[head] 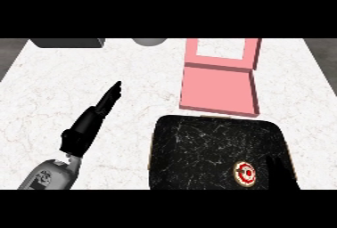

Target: Pick the cupcake from the tray and place it in the cardboard box

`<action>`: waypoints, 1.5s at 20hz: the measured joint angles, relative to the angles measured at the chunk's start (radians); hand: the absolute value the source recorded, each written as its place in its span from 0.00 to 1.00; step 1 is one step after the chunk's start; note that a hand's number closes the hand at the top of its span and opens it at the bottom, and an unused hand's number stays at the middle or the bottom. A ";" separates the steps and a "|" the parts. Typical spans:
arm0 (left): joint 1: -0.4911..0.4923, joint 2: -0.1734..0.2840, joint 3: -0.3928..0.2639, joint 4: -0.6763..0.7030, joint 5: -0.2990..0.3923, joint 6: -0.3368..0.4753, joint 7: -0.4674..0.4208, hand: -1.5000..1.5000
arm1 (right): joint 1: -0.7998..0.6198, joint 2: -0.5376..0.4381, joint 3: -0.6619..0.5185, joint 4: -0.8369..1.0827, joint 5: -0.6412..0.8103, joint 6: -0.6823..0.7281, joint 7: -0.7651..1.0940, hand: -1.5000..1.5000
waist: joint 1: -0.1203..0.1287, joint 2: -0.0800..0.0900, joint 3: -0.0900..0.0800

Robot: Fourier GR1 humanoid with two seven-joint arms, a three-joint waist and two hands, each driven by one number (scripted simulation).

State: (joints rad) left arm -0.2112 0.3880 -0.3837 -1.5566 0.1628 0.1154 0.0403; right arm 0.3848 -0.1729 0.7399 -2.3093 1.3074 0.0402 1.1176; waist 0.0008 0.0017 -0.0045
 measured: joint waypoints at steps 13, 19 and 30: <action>-0.023 -0.054 0.034 0.050 -0.041 -0.030 -0.002 0.50 | -0.111 0.158 -0.107 0.189 -0.006 0.092 -0.010 0.00 | -0.001 0.000 0.004; -0.028 -0.069 0.080 0.070 -0.054 -0.070 -0.004 0.50 | -0.131 0.165 -0.111 0.258 0.018 0.065 -0.021 0.00 | -0.002 -0.002 0.004; -0.008 -0.121 0.102 0.033 -0.113 -0.087 0.031 0.50 | -0.144 0.163 -0.173 0.306 -0.056 0.077 -0.040 0.00 | -0.002 -0.002 0.004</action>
State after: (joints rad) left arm -0.2193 0.2671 -0.2815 -1.5238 0.0493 0.0283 0.0713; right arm 0.2412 -0.0098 0.5670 -2.0038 1.2510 0.1173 1.0779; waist -0.0010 -0.0001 0.0000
